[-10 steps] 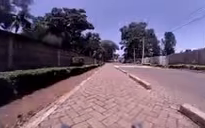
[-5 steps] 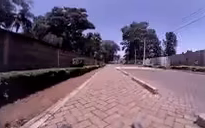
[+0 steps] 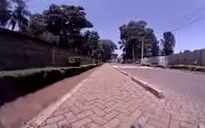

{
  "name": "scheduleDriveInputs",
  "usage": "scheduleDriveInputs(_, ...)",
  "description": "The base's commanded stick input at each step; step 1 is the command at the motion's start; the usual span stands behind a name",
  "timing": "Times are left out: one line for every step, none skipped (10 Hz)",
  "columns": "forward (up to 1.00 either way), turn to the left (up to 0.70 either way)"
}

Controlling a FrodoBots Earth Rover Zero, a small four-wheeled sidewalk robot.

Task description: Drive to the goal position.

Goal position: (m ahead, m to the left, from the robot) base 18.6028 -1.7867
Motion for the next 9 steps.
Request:
scheduleDriveInputs(0.70, 0.00)
scheduleDriveInputs(0.70, 0.00)
scheduleDriveInputs(0.70, 0.00)
scheduleDriveInputs(0.70, 0.00)
scheduleDriveInputs(0.70, -0.07)
scheduleDriveInputs(0.70, -0.15)
scheduleDriveInputs(0.70, -0.23)
scheduleDriveInputs(0.70, -0.31)
scheduleDriveInputs(0.70, -0.26)
